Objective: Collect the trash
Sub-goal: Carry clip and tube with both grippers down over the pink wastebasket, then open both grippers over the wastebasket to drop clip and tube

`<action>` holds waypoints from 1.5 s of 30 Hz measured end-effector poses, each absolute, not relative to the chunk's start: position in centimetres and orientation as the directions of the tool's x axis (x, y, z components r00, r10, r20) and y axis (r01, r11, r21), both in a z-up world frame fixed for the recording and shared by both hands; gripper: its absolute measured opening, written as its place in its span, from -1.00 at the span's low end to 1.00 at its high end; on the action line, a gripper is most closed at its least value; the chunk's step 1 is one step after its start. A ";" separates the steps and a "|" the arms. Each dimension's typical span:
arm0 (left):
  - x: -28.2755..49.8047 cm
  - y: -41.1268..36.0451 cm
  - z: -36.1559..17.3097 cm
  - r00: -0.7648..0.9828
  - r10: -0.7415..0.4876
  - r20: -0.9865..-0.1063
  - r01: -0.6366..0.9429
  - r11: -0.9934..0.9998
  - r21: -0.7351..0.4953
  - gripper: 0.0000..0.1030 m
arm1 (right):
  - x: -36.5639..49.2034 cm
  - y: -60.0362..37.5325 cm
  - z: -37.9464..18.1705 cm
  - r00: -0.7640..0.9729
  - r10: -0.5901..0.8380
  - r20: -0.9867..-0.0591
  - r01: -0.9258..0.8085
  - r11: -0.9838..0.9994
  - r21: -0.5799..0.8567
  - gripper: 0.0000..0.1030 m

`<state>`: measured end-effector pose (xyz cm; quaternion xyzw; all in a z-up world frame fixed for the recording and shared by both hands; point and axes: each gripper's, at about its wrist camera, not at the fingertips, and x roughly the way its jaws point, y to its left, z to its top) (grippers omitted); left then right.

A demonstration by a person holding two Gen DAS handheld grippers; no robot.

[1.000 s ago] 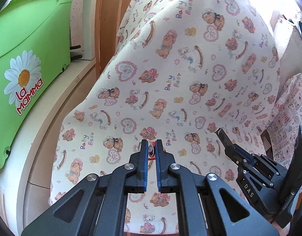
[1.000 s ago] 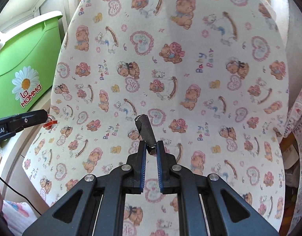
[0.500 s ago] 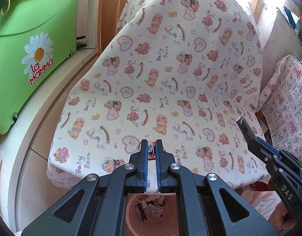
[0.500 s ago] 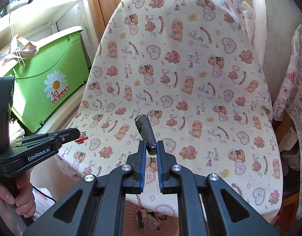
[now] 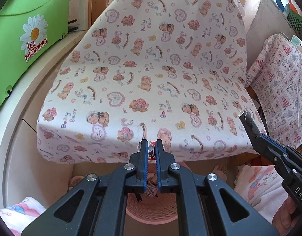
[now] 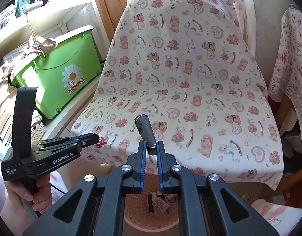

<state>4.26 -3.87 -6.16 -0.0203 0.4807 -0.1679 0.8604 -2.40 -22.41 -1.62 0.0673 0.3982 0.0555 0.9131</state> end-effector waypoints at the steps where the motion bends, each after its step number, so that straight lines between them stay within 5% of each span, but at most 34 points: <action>1: 4.0 -3.9 -6.6 0.465 -0.310 -0.829 0.271 0.942 -0.200 -0.88 | -2.7 -22.3 -1.9 0.669 0.158 -0.726 -0.051 0.985 0.167 -0.78; 24: 4.4 -5.2 -16.0 0.192 -0.270 -0.944 0.240 0.945 -0.222 -0.86 | -0.9 -21.3 -14.4 0.317 0.166 -0.934 -0.004 0.985 0.174 -0.78; 45: 5.1 -6.3 -25.4 0.048 -0.169 -0.984 0.239 0.959 -0.153 -0.81 | 1.3 -22.2 -26.9 0.118 0.142 -0.983 0.178 0.971 0.162 -0.78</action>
